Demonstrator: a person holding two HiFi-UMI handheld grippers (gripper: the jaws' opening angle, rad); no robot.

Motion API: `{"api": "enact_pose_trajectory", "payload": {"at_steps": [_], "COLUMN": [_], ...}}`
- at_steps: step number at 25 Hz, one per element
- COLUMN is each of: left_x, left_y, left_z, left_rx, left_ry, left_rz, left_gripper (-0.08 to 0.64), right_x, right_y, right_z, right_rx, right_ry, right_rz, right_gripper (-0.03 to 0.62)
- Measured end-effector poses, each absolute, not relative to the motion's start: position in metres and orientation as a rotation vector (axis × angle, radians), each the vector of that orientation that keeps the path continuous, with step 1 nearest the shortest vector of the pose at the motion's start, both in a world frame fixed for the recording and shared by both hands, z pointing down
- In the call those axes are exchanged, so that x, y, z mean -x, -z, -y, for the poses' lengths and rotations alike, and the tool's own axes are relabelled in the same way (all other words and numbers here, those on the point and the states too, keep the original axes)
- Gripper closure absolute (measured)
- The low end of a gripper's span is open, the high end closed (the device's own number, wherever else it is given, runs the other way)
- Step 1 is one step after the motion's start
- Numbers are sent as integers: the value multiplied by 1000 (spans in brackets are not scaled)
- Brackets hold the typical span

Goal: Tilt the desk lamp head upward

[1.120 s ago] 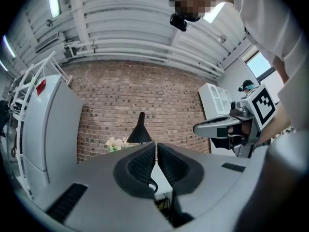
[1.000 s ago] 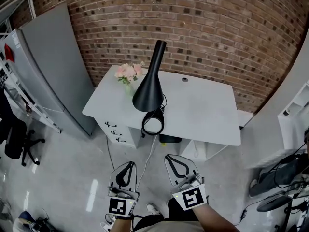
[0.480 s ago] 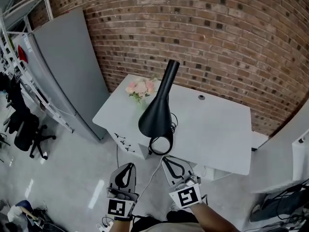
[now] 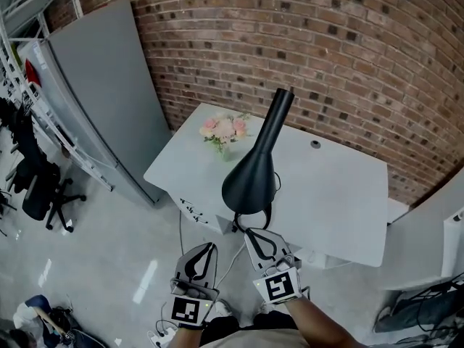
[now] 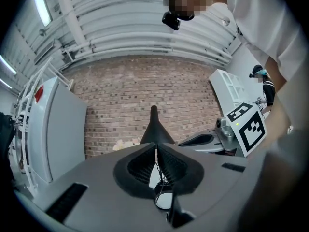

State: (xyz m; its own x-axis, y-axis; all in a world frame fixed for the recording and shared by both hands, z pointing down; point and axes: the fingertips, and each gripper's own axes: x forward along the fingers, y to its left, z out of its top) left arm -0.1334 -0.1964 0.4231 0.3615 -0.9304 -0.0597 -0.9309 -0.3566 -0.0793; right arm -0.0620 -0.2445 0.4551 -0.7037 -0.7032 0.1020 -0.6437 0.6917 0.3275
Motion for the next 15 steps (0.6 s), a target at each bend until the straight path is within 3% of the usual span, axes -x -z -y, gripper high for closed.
{"api": "enact_pose_trajectory", "payload": {"at_steps": [15], "left_x": [165], "left_y": [-429], "left_z": [212], "left_rx": [2522], "left_ry": [76], "left_rz": [-1756], "left_gripper": [540], "right_x": [77], "right_y": [-476], "right_z": [285], "right_rx": [-1224], "right_ry": [322], "right_rz": [2661], "right_gripper": [572]}}
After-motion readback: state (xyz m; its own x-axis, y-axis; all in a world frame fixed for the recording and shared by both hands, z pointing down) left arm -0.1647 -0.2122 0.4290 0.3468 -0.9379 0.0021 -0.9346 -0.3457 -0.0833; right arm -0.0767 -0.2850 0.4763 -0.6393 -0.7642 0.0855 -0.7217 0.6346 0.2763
